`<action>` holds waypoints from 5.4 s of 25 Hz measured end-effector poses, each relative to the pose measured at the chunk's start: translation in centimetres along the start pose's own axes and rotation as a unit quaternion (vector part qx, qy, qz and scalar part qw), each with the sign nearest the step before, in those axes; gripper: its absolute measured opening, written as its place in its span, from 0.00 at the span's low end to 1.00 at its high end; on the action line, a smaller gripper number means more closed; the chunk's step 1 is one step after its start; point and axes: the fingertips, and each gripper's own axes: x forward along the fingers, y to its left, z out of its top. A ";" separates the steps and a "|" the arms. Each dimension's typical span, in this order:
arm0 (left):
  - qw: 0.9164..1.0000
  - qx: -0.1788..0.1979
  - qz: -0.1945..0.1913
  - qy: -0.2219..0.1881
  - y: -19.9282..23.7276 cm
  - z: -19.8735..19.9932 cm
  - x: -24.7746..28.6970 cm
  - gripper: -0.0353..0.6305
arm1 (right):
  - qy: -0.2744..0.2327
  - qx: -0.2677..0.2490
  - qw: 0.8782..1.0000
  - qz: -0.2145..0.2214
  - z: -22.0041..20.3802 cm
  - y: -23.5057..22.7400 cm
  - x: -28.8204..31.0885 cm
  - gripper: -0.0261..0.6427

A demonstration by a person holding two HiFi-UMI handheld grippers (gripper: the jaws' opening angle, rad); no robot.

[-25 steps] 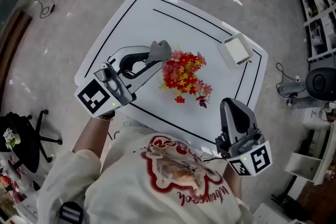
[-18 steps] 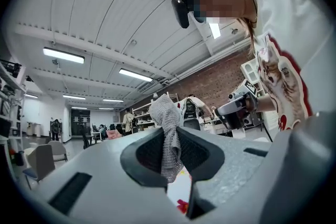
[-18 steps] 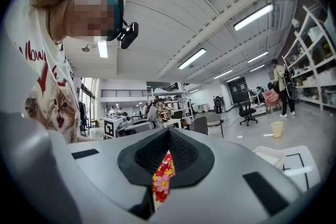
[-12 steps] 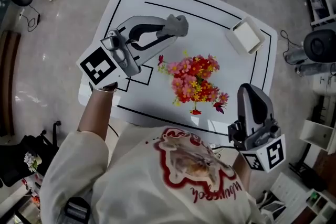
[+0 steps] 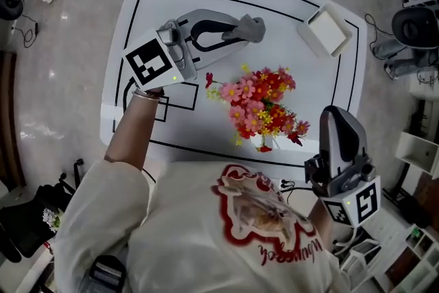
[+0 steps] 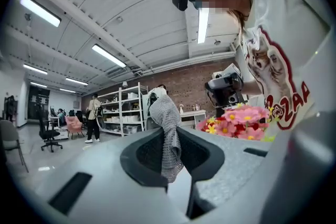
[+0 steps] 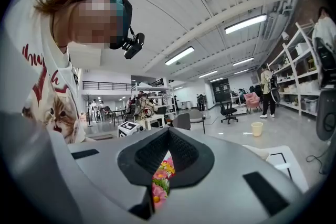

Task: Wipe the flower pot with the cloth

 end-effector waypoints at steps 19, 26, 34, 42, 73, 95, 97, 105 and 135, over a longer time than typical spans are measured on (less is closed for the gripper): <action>0.996 -0.047 -0.070 0.025 -3.4 -7.6 3.1 0.13 | 0.009 0.007 1.000 0.002 -1.0 0.4 0.4 0.04; 0.993 -0.042 -0.112 0.026 -5.0 -7.5 3.4 0.13 | 0.004 0.017 1.000 -0.002 -1.1 -0.5 0.1 0.04; 0.990 -0.035 -0.125 0.056 -5.7 -8.4 3.7 0.13 | 0.001 0.022 1.000 0.012 -1.4 -0.3 0.5 0.04; 0.987 -0.017 -0.127 0.099 -6.2 -9.3 3.7 0.13 | -0.004 0.021 0.999 0.027 -1.2 -0.2 0.1 0.04; 0.978 -0.039 -0.076 0.190 -6.0 -12.3 1.8 0.13 | -0.023 0.021 0.999 0.045 -0.5 -0.7 -1.0 0.04; 0.973 -0.059 -0.037 0.219 -6.5 -13.0 0.1 0.13 | -0.022 0.028 0.997 0.065 -1.1 0.2 -0.8 0.04; 0.973 -0.062 -0.031 0.219 -6.6 -13.0 -0.2 0.13 | -0.020 0.029 0.997 0.069 -1.2 0.4 -0.8 0.04; 0.973 -0.061 -0.012 0.223 -7.0 -12.9 -0.9 0.13 | -0.014 0.030 0.996 0.086 -1.5 1.2 -0.9 0.04; 0.965 -0.089 0.086 0.233 -8.9 -12.8 -3.4 0.13 | -0.013 0.037 0.990 0.137 -1.7 2.2 -3.3 0.04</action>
